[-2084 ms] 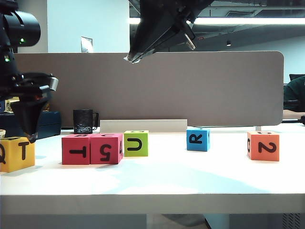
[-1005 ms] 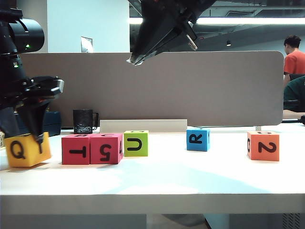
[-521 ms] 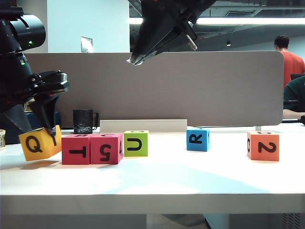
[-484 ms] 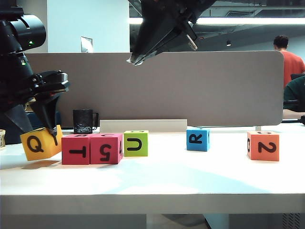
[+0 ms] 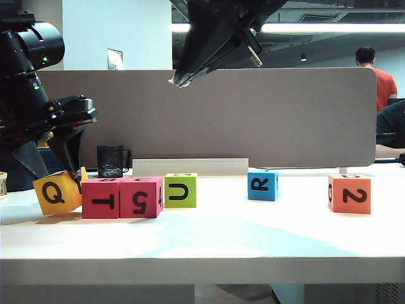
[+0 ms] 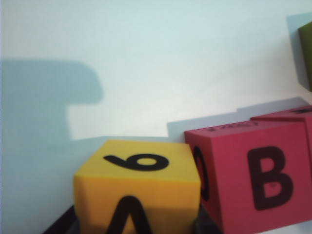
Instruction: Select the appropriate blocks from the scattered letter blocks on the table and arrange them in a row to spell out "ABCD".
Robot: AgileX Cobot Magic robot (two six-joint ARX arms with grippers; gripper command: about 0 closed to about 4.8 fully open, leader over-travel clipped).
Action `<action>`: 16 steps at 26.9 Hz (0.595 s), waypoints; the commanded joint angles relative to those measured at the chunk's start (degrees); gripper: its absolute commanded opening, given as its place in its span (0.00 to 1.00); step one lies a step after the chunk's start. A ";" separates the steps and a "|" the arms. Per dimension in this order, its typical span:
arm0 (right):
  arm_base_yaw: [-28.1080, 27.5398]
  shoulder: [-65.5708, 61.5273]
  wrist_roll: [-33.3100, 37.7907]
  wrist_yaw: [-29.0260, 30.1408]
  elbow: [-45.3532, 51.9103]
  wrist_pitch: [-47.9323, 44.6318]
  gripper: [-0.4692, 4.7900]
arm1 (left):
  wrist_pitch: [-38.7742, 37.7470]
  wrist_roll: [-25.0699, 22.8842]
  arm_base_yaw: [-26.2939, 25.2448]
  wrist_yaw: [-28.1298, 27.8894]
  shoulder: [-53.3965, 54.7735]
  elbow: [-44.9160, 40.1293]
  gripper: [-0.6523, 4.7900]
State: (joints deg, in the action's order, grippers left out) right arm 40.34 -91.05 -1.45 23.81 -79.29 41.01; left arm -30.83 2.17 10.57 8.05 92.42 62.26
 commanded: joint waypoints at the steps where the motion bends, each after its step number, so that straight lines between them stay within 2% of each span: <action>1: 0.07 0.35 -0.07 0.11 -0.24 -0.15 0.08 | 0.52 0.00 0.20 0.39 -0.07 0.07 0.64; 3: 0.07 0.35 -0.07 0.11 -0.24 -0.07 0.08 | 0.52 0.02 0.20 0.39 -0.07 0.07 0.70; 16: 0.04 0.35 -0.07 0.09 -0.24 -0.11 0.08 | 0.07 -0.17 0.20 1.22 -0.20 0.68 0.70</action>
State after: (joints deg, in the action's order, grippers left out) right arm 40.32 -91.05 -1.45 23.81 -79.29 41.41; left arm -30.76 2.22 10.72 8.97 92.42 62.48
